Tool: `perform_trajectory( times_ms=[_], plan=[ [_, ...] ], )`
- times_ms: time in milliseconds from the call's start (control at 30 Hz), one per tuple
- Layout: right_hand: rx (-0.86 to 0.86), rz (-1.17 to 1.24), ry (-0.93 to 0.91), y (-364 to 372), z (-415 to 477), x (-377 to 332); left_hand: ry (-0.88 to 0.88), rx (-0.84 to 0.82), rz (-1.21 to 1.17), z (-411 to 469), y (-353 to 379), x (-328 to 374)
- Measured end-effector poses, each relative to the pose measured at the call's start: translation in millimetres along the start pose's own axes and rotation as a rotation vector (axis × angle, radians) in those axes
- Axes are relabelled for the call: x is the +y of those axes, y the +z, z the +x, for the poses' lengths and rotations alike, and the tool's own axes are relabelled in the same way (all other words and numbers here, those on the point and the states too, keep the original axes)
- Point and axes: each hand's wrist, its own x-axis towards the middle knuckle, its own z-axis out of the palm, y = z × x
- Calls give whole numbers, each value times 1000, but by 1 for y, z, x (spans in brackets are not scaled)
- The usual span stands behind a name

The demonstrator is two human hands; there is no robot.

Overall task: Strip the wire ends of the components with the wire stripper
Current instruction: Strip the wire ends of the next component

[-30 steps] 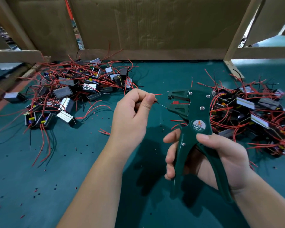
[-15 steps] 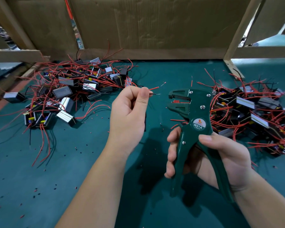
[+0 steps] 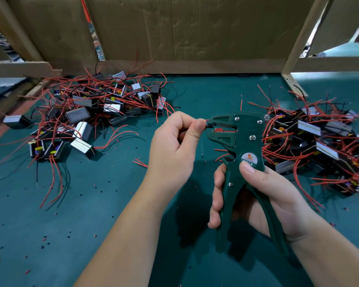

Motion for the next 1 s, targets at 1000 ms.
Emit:
perform_trajectory(
  times_ms=[1000],
  plan=[
    [-14, 10, 29, -1, -1, 0, 4, -44, 20, 0, -3, -2]
  ],
)
